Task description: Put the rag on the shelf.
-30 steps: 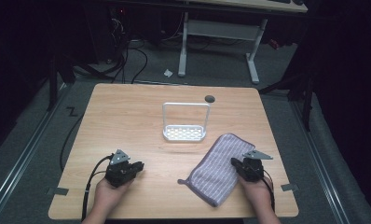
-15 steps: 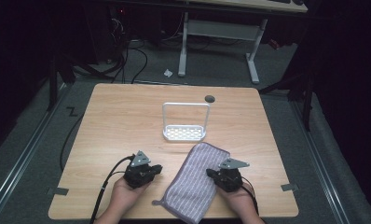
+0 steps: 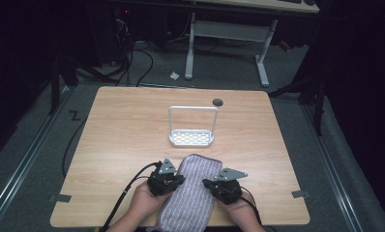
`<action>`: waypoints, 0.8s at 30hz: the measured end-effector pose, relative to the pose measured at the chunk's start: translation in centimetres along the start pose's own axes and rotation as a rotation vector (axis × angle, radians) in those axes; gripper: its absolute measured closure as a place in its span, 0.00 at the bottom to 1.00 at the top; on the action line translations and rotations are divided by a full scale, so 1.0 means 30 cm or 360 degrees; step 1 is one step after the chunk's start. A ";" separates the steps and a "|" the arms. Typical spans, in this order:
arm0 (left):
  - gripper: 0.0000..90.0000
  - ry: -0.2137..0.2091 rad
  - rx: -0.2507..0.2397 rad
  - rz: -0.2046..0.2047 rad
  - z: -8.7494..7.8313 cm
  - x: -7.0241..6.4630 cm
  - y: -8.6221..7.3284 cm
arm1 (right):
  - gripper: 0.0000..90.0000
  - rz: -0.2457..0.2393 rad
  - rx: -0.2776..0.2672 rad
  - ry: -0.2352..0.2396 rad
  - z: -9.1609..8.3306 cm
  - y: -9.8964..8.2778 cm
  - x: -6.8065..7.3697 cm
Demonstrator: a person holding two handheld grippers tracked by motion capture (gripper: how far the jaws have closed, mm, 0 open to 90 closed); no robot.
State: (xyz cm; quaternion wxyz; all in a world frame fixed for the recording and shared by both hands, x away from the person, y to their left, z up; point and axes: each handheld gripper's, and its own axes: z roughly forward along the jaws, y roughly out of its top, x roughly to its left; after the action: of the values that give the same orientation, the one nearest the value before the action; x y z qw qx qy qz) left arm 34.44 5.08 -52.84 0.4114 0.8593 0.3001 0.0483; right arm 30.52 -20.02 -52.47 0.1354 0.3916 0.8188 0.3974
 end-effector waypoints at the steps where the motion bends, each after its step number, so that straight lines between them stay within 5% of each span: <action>1: 0.92 -0.0017 0.0006 -0.0008 -0.010 -0.007 -0.011 | 1.00 0.0012 0.0006 -0.0017 -0.002 -0.004 -0.008; 6: 0.92 -0.0101 0.0013 -0.0004 -0.057 -0.071 -0.073 | 0.98 0.0044 0.0022 -0.0051 0.005 -0.012 -0.033; 9: 0.89 -0.0096 0.0028 0.0085 -0.083 -0.127 -0.104 | 0.98 0.0033 0.0031 -0.0019 0.010 -0.010 -0.024; 18: 0.87 -0.0111 0.0024 0.0024 -0.116 -0.095 -0.129 | 0.97 -0.0036 0.0053 0.0049 0.001 -0.026 0.033; 22: 0.76 -0.0126 -0.0005 -0.0017 -0.122 -0.078 -0.123 | 0.97 -0.0039 0.0061 0.0079 -0.002 -0.028 0.039; 24: 0.66 -0.0081 -0.0078 -0.0108 -0.117 -0.043 -0.099 | 0.97 -0.0041 0.0058 0.0084 -0.002 -0.029 0.037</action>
State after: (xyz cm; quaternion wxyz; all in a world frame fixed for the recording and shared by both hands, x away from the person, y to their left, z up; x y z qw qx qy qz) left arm 30.81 8.16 -52.50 0.4413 0.8392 0.3171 0.0199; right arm 29.30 -19.55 -52.99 0.1115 0.3728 0.8342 0.3909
